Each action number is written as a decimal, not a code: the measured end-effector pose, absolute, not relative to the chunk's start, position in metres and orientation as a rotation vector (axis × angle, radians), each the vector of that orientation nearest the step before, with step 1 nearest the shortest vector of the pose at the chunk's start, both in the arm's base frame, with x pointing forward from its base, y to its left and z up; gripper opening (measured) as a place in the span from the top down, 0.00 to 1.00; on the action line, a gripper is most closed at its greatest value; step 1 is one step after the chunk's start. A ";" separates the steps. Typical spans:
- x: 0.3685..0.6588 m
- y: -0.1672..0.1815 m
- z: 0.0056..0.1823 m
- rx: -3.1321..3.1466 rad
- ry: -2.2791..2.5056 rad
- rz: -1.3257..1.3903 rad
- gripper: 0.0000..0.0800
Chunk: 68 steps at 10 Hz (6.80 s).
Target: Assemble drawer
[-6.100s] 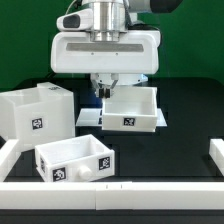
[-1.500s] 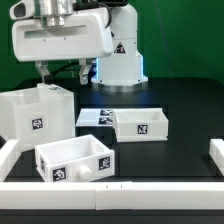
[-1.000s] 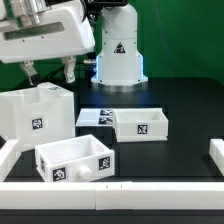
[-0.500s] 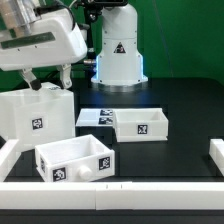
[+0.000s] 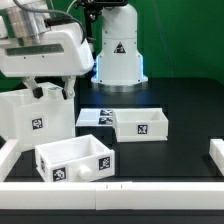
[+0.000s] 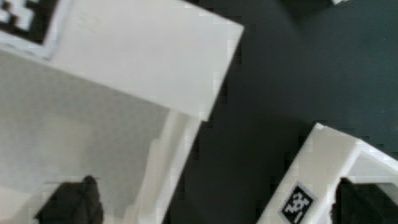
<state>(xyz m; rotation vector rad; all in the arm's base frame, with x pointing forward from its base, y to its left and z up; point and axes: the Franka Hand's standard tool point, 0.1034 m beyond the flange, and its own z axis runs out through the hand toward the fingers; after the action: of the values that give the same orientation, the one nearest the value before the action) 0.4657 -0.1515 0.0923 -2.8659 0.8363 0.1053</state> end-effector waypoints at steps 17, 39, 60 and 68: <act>0.479 -0.166 0.091 -3.080 0.919 -0.637 0.19; 0.474 -0.171 0.061 -2.737 1.509 -0.335 0.89; 0.486 -0.149 0.113 -2.814 1.115 -0.029 0.21; 0.492 -0.141 0.075 -3.057 0.919 -0.168 0.19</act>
Offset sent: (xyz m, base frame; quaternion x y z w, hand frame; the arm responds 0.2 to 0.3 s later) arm 0.0137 -0.0194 -0.0085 -0.0005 0.2204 -0.0238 0.9751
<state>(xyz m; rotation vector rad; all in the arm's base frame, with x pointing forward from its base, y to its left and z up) 0.4915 -0.1407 0.0751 -3.0574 0.9195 -0.1682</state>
